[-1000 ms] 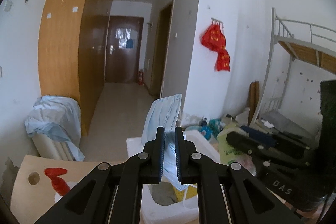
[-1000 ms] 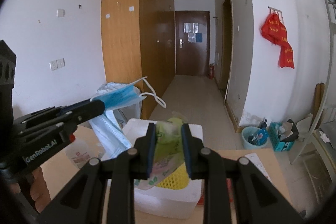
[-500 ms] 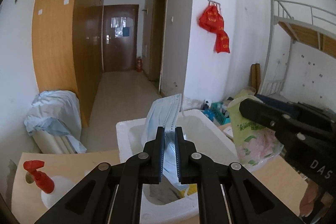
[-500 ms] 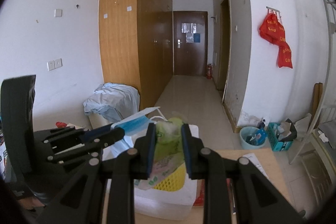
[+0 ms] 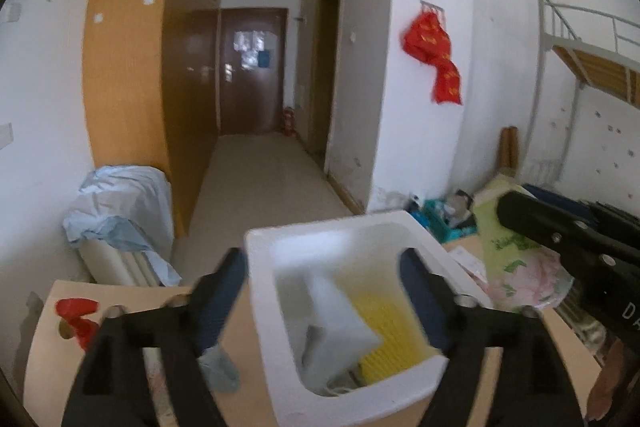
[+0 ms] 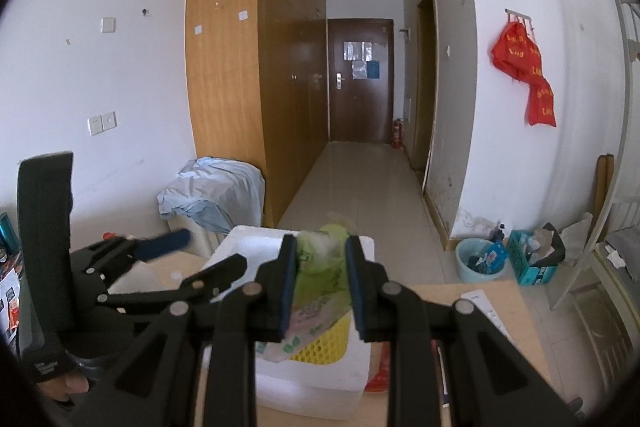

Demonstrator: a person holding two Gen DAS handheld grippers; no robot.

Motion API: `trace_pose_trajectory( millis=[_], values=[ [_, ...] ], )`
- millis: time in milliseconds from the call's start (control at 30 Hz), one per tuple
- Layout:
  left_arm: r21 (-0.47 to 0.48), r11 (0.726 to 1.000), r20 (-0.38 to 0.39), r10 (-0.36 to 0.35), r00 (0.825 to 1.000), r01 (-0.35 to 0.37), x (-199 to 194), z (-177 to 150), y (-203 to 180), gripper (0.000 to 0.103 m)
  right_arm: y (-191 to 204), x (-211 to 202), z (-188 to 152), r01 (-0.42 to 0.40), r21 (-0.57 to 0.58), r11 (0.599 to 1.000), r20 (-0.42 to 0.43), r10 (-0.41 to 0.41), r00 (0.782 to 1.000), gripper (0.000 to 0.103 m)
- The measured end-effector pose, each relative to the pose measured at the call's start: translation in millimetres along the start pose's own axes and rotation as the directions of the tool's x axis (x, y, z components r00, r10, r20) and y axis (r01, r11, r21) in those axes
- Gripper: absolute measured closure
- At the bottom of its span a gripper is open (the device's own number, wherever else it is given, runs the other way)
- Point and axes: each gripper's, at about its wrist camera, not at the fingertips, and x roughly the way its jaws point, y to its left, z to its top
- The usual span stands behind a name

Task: Organize soft objects
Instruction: 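Open the left tool to drop the blue mask into the foam box, then lower the green packet into the foam box and open the right tool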

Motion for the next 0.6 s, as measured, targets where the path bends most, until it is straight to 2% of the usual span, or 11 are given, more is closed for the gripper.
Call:
trace_pose_trajectory(
  millis=[100, 167, 467, 600],
  values=[
    [-0.005, 1.000, -0.002, 0.004, 1.000, -0.004, -1.4, 0.8, 6.3, 0.009, -0.9, 0.0, 0.4, 0.001, 0.007, 1.000, 0.005, -0.001, 1.000, 0.075],
    [-0.008, 1.000, 0.010, 0.029, 1.000, -0.028, -3.5, 1.3, 8.7, 0.007, -0.5, 0.7, -0.3, 0.003, 0.009, 1.000, 0.003, -0.003, 1.000, 0.075],
    [-0.007, 0.996, 0.055, 0.085, 0.995, -0.085, -26.3, 6.0, 13.0, 0.006, 0.1, 5.3, -2.4, -0.015, 0.008, 1.000, -0.012, 0.015, 1.000, 0.075],
    [-0.013, 0.994, 0.052, 0.109, 0.993, -0.109, -36.6, 5.1, 23.7, 0.006, 1.9, 10.3, -1.7, -0.027, 0.010, 1.000, -0.022, 0.027, 0.999, 0.075]
  ],
)
